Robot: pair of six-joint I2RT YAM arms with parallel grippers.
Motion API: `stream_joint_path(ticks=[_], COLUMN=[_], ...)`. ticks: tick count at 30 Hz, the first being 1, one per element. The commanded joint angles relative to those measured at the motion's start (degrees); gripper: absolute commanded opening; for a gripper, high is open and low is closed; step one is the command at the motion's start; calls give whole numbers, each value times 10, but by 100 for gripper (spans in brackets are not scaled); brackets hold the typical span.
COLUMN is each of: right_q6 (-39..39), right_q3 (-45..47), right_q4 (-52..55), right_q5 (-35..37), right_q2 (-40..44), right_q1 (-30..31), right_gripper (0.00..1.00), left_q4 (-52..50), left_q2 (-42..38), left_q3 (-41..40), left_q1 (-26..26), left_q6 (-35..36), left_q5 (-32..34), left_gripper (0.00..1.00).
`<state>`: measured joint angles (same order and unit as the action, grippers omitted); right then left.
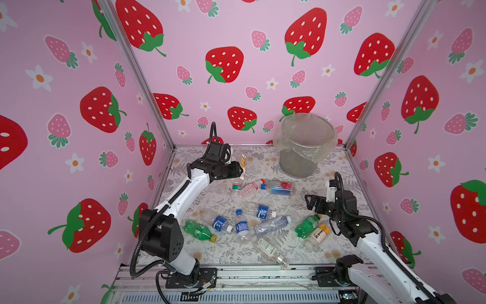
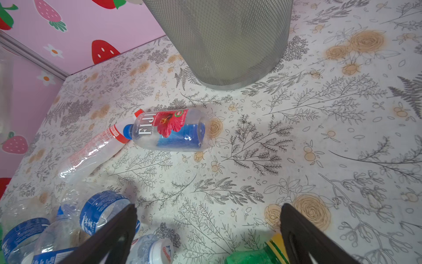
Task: Throw the plastic bottles in the bin
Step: Throw the plastic bottle into the trash bin.
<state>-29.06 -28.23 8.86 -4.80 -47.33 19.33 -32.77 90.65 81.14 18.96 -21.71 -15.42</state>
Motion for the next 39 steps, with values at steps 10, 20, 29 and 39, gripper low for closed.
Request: stream_joint_path(ticks=[10, 20, 29, 39], right_q6=[8, 12, 9, 8], right_q3=[8, 19, 20, 18], right_q4=[-3, 12, 9, 9], right_q5=[5, 24, 23, 26], right_q2=[-44, -24, -19, -23], right_q1=[0, 0, 0, 0], right_gripper=[100, 100, 100, 100], left_q4=[111, 231, 313, 313], left_q2=[-32, -31, -52, -23], left_q3=[46, 76, 6, 66], left_q1=[83, 126, 166, 191], left_q6=[21, 23, 28, 18], left_q5=[14, 7, 45, 107], left_gripper=[51, 51, 51, 51])
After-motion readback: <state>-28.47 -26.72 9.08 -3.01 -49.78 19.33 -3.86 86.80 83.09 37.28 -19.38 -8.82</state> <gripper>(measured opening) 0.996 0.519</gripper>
